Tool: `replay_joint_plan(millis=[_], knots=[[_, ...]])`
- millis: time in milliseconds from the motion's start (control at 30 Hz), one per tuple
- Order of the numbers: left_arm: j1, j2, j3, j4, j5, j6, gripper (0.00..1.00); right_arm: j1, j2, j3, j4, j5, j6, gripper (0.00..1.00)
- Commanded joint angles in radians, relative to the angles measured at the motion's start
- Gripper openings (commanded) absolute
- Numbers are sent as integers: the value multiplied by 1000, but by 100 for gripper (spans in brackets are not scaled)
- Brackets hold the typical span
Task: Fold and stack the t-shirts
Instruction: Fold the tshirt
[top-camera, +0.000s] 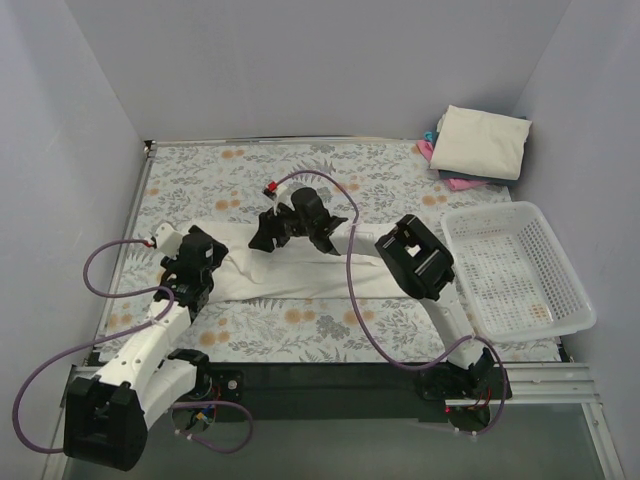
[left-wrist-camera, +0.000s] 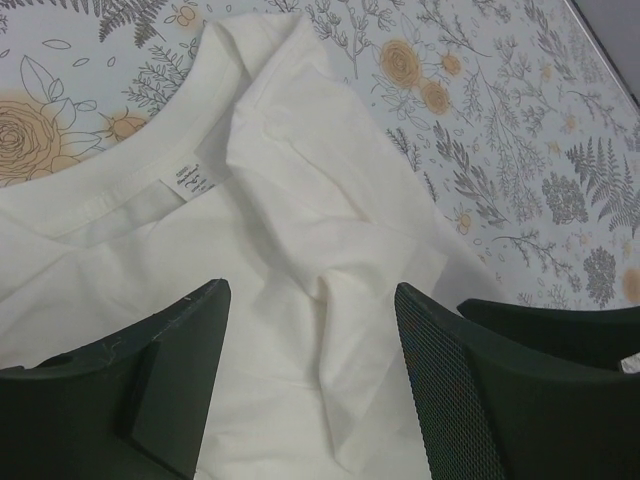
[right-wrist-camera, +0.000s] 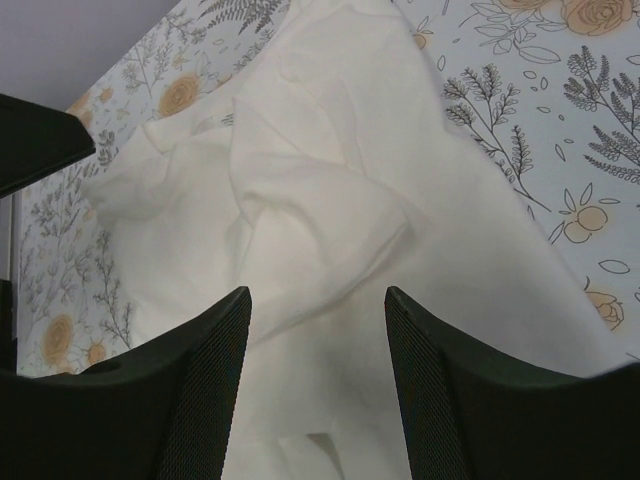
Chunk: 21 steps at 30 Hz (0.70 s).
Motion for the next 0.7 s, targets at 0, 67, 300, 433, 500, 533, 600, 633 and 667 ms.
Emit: replay_joint_plan(millis=[0,67,300,433,500,533,600,633,667], knots=[[4,-36,-2,6,23,-8,62,2,43,74,25,28,-4,51],[6,-47,-5,6,35,-11,62,2,65,117,10,21,-2,51],[4,-74,-13,9,49,-14,62,14,164,228,-30,28,4,50],[6,-82,-21,10,46,-16,62,26,161,230,-34,54,-14,44],[6,-77,-22,10,49,-16,62,34,151,220,-38,79,-30,35],[4,-74,-21,10,49,-16,62,37,146,217,-38,85,-34,31],[4,-77,-22,10,50,-16,62,42,137,211,-36,94,-45,23],[4,-82,-24,10,50,-17,62,45,135,211,-36,93,-48,16],[4,-83,-25,10,52,-17,63,49,135,211,-35,94,-51,13]])
